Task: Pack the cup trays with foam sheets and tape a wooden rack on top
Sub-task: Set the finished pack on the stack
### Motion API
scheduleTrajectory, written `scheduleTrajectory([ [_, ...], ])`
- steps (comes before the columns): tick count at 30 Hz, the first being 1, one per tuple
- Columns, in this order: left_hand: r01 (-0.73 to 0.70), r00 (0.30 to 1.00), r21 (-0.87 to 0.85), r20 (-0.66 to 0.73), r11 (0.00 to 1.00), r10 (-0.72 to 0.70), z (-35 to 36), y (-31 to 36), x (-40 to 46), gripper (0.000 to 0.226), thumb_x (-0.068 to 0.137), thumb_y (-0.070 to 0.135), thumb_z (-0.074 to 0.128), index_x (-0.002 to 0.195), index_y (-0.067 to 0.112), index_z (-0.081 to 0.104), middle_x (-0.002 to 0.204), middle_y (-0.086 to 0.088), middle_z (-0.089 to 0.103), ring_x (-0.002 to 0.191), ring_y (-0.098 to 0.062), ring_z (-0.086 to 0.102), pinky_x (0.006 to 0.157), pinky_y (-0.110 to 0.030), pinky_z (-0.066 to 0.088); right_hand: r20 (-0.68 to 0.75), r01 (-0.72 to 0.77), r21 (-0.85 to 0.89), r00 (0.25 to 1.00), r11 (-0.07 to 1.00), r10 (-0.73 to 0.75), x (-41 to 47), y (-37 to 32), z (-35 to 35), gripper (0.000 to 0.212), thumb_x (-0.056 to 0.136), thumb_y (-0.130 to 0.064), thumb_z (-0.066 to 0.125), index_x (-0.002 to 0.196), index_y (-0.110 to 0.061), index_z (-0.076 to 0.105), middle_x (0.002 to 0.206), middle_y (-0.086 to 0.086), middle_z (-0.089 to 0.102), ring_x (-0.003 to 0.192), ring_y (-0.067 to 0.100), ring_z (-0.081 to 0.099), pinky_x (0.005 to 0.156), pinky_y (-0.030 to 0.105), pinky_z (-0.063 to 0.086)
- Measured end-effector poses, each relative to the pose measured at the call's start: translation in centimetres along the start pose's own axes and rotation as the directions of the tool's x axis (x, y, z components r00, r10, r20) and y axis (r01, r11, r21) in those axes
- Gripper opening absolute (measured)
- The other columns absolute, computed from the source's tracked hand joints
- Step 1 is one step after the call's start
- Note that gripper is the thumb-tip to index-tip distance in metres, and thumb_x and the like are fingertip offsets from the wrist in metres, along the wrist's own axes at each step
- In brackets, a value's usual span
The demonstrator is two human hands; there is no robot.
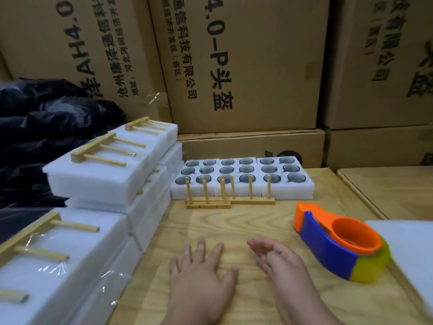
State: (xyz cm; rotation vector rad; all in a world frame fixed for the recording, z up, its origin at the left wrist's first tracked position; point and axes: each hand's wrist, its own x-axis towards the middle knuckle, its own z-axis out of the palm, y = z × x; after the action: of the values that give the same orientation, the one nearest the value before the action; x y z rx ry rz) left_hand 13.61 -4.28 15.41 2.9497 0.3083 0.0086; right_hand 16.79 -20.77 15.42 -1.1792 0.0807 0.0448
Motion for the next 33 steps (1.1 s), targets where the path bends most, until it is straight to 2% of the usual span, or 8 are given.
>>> scheduleTrajectory([
  [4,-0.02,1.0,-0.02,-0.008,1.0,0.02,0.4,-0.1,0.1,0.086,0.075,0.086,0.008,0.156,0.056,0.003,0.172,0.012,-0.005,0.158,-0.021,-0.006,0.123,-0.055,-0.003,0.022,0.046,-0.14,0.999,0.989,-0.043,-1.3,-0.7,0.3,0.046,0.088,0.022,0.042,0.09,-0.009,0.076,0.097,0.003,0.08,0.098,0.007,0.073,0.088,0.025,0.051],
  [8,-0.042,0.999,-0.015,-0.03,0.999,0.042,0.5,-0.3,0.0,0.083,0.08,0.084,0.01,0.157,0.054,0.003,0.172,0.009,-0.006,0.158,-0.023,-0.006,0.123,-0.056,-0.001,-0.002,0.042,-0.253,0.999,0.967,-0.044,-2.6,-1.4,1.2,0.039,0.09,0.018,0.048,0.095,-0.011,0.073,0.091,0.002,0.08,0.087,0.002,0.072,0.075,0.011,0.051],
  [12,-0.055,0.998,-0.026,-0.031,0.998,0.054,0.6,-0.2,0.1,0.085,0.079,0.083,0.006,0.158,0.052,0.003,0.172,0.007,-0.006,0.158,-0.026,-0.006,0.122,-0.057,-0.002,-0.023,0.185,-0.455,0.975,0.871,-0.22,-0.4,-5.4,2.4,0.032,0.094,0.004,0.053,0.098,-0.024,0.068,0.087,-0.006,0.076,0.076,-0.002,0.066,0.067,0.012,0.049],
  [16,-0.052,0.998,-0.036,-0.023,0.998,0.052,0.5,-0.2,0.1,0.084,0.081,0.081,0.009,0.158,0.05,0.003,0.172,0.005,-0.006,0.158,-0.027,-0.008,0.122,-0.058,-0.004,-0.035,0.272,-0.689,0.914,0.672,-0.405,6.4,-12.0,2.4,0.02,0.091,-0.016,0.055,0.1,-0.031,0.065,0.077,-0.012,0.067,0.056,0.001,0.055,0.046,0.018,0.042],
  [21,-0.057,0.998,-0.025,-0.009,0.998,0.056,0.4,-0.1,0.2,0.082,0.083,0.079,0.013,0.159,0.048,0.008,0.173,0.003,-0.004,0.158,-0.029,-0.007,0.122,-0.06,-0.003,-0.016,0.02,-0.986,0.977,0.163,-0.215,14.7,-15.0,-0.1,0.05,0.092,-0.021,0.05,0.141,-0.029,0.047,0.117,0.004,0.06,0.098,0.028,0.059,0.062,0.029,0.041],
  [25,-0.053,0.999,-0.029,-0.013,0.998,0.053,0.5,0.0,0.2,0.08,0.085,0.079,0.014,0.159,0.048,0.009,0.173,0.002,-0.004,0.157,-0.029,-0.008,0.121,-0.06,-0.004,0.008,-0.003,-0.985,0.998,-0.172,-0.066,18.0,-14.3,-1.8,0.061,0.089,-0.03,0.05,0.148,-0.043,0.038,0.141,0.009,0.052,0.126,0.038,0.049,0.103,0.047,0.046],
  [30,-0.054,0.998,-0.031,-0.01,0.998,0.054,0.4,0.0,0.2,0.081,0.084,0.078,0.014,0.159,0.048,0.009,0.173,0.002,-0.003,0.157,-0.03,-0.008,0.122,-0.061,-0.004,0.031,0.089,-0.903,0.989,-0.42,0.142,19.8,-13.6,-1.8,0.064,0.083,-0.054,0.055,0.144,-0.057,0.036,0.153,-0.002,0.041,0.136,0.037,0.042,0.11,0.051,0.038],
  [33,-0.054,0.998,-0.034,-0.012,0.998,0.054,0.4,0.0,0.1,0.08,0.085,0.078,0.016,0.159,0.047,0.01,0.173,0.002,-0.002,0.158,-0.03,-0.008,0.122,-0.061,-0.004,0.001,0.076,-0.848,0.99,-0.524,0.141,20.5,-13.3,-1.6,0.065,0.075,-0.068,0.05,0.138,-0.068,0.032,0.154,-0.004,0.039,0.136,0.041,0.038,0.107,0.057,0.034],
])
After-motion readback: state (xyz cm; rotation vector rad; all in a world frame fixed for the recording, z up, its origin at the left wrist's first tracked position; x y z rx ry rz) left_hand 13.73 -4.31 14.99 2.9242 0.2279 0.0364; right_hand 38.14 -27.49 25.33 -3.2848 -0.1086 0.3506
